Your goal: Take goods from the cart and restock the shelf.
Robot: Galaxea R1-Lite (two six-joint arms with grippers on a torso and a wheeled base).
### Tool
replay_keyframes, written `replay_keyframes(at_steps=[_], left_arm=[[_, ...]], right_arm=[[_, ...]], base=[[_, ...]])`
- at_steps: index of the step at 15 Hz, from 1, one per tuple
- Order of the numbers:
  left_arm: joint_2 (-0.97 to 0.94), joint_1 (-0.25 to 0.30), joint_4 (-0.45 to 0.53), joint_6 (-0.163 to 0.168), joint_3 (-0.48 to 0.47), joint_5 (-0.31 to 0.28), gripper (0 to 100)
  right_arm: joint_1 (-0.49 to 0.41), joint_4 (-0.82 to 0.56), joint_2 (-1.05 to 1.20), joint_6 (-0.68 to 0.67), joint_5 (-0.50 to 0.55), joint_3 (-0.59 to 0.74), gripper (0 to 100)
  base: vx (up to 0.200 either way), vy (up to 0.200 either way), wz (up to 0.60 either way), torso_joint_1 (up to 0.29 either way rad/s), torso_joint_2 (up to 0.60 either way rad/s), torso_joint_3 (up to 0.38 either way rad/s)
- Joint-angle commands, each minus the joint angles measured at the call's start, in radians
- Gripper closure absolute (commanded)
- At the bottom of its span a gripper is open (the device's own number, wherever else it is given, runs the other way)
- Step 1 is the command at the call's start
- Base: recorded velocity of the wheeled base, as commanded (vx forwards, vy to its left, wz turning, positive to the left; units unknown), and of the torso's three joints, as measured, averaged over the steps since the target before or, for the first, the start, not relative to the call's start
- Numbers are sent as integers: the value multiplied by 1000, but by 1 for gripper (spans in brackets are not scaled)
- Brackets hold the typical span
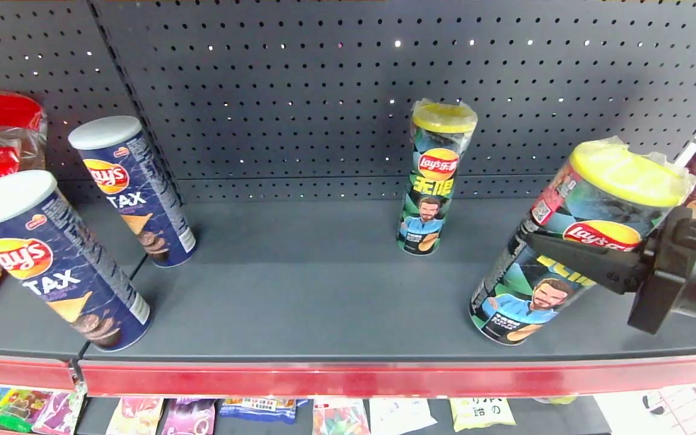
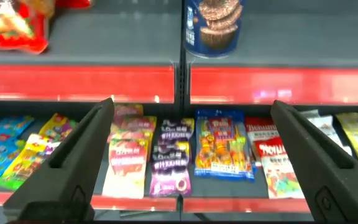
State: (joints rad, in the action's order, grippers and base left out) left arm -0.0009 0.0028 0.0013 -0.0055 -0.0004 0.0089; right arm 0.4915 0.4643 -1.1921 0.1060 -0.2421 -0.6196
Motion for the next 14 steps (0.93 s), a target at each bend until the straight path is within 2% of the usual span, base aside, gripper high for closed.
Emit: replay_keyframes(at_steps=[1,14], left_arm=[[1,0,0,-1,0,0,0],[1,0,0,-1,0,0,0]], right_arm=[[2,-1,5,0,0,3,100],[-2,-6,54,3,17,11,100]], base=[[0,0,0,0,0,0],[0,0,0,0,0,0]])
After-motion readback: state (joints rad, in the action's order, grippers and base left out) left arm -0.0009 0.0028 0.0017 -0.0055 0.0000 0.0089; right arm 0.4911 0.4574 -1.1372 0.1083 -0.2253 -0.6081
